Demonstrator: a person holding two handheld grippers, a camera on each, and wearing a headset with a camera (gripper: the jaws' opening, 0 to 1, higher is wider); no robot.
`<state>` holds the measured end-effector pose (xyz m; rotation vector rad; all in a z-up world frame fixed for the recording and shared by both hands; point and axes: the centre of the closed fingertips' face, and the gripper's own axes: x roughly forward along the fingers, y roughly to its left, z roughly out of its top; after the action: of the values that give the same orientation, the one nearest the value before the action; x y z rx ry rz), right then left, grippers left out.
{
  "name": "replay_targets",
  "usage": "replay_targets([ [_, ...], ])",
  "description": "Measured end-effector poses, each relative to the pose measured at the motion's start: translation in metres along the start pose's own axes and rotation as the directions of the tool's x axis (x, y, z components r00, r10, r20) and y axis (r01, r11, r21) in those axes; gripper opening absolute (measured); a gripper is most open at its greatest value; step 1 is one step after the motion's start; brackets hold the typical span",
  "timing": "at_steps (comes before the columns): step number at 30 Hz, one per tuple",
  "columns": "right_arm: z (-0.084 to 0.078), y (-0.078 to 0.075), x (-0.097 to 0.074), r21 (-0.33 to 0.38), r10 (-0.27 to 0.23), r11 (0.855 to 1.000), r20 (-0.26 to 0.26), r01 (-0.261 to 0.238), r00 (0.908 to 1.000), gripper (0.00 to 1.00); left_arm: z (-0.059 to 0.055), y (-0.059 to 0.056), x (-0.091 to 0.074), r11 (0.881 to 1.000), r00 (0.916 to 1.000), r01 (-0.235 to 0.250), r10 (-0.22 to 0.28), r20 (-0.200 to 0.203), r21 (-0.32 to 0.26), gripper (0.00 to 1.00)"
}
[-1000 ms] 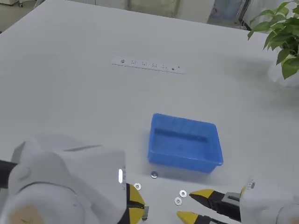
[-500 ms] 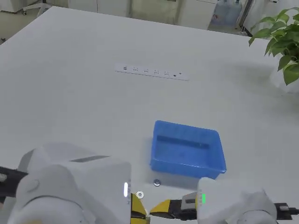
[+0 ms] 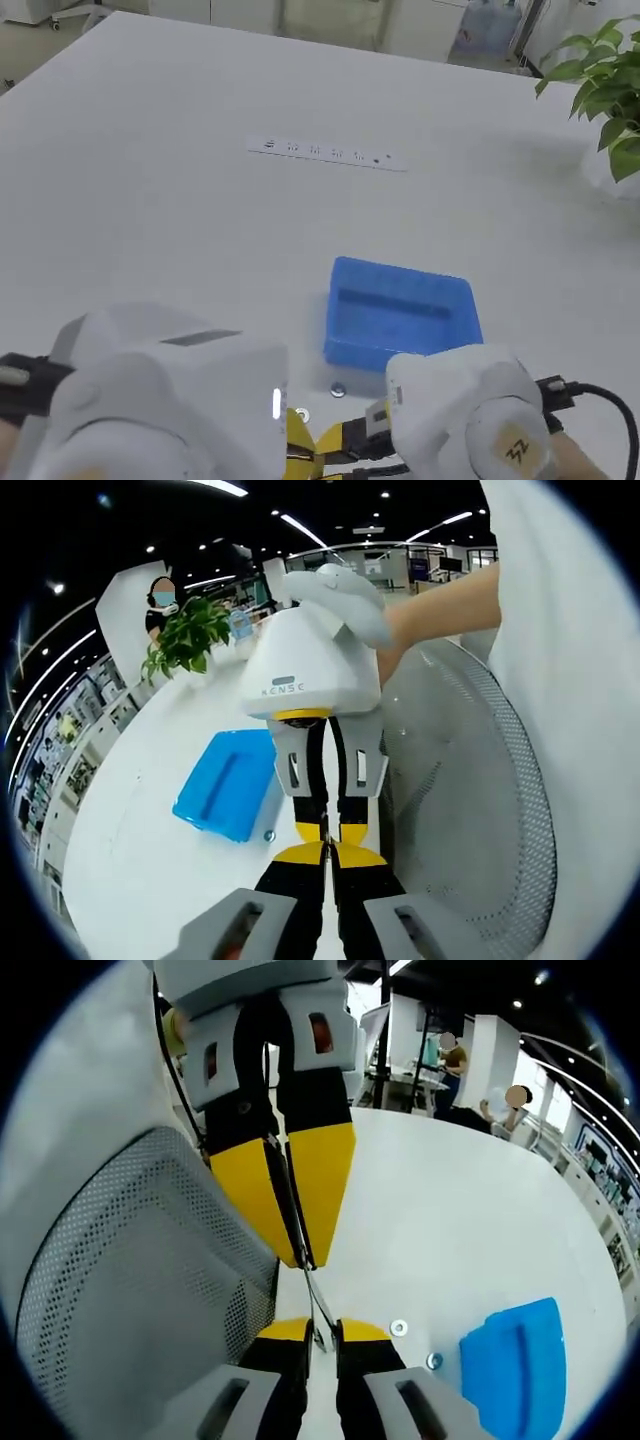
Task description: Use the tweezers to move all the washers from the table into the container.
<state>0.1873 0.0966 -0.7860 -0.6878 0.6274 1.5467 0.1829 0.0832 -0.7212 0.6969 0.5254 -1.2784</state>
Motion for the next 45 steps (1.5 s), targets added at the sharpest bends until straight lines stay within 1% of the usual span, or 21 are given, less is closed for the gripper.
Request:
replay_targets([
  [3, -0.001, 0.000, -0.001, 0.015, 0.007, 1.000, -0.005, -0.007, 1.0000, 0.04, 0.000, 0.002, 0.000, 1.000, 1.0000, -0.009, 0.009, 0.004, -0.004, 0.00],
  [6, -0.001, 0.000, 0.000, 0.022, 0.008, 1.000, -0.003, -0.008, 1.0000, 0.04, -0.001, 0.005, 0.000, 1.000, 0.9999, -0.011, 0.011, 0.000, -0.005, 0.00],
  [11, -0.001, -0.001, 0.000, 0.045, 0.005, 0.999, -0.001, -0.005, 1.0000, 0.04, -0.001, 0.006, 0.000, 1.000, 1.0000, 0.000, 0.000, -0.008, -0.002, 0.00],
  [14, -0.001, -0.002, 0.000, 0.034, -0.002, 0.999, -0.004, 0.002, 1.0000, 0.05, -0.001, 0.007, 0.000, 1.000, 0.9999, 0.007, -0.007, -0.011, 0.010, 0.00],
  [16, -0.001, -0.001, 0.000, 0.020, 0.002, 1.000, -0.012, -0.002, 0.9999, 0.06, 0.000, 0.005, 0.001, 1.000, 0.9997, 0.022, -0.021, -0.011, 0.022, 0.00],
  [20, -0.003, 0.000, 0.000, 0.015, 0.011, 1.000, -0.033, -0.010, 0.9994, 0.06, 0.004, 0.002, 0.003, 0.999, 0.9993, 0.037, -0.037, -0.006, 0.038, 0.00],
  [27, -0.005, 0.000, 0.002, 0.015, 0.018, 1.000, -0.049, -0.017, 0.9986, 0.06, 0.008, 0.003, 0.007, 0.998, 0.9986, 0.052, -0.052, 0.004, 0.025, 0.00],
  [31, -0.007, 0.000, 0.004, 0.008, 0.026, 1.000, -0.069, -0.026, 0.9973, 0.06, 0.010, 0.003, 0.008, 0.998, 0.9987, 0.051, -0.051, 0.006, 0.026, 0.00],
  [34, -0.007, -0.001, 0.004, 0.010, 0.027, 1.000, -0.068, -0.027, 0.9973, 0.05, 0.009, 0.004, 0.008, 0.999, 0.9989, 0.046, -0.046, 0.007, 0.022, 0.00],
  [39, -0.007, 0.000, 0.006, 0.003, 0.029, 1.000, -0.078, -0.029, 0.9965, 0.05, 0.009, 0.005, 0.009, 0.999, 0.9983, 0.049, -0.049, 0.031, -0.006, 0.00],
  [42, -0.007, 0.000, 0.007, 0.002, 0.032, 1.000, -0.083, -0.031, 0.9961, 0.05, 0.008, 0.005, 0.008, 0.999, 0.9985, 0.046, -0.046, 0.029, -0.012, 0.00],
  [45, -0.007, -0.001, 0.007, 0.017, 0.030, 0.999, -0.078, -0.029, 0.9965, 0.04, 0.008, 0.006, 0.008, 0.999, 0.9988, 0.040, -0.039, 0.029, -0.012, 0.00],
])
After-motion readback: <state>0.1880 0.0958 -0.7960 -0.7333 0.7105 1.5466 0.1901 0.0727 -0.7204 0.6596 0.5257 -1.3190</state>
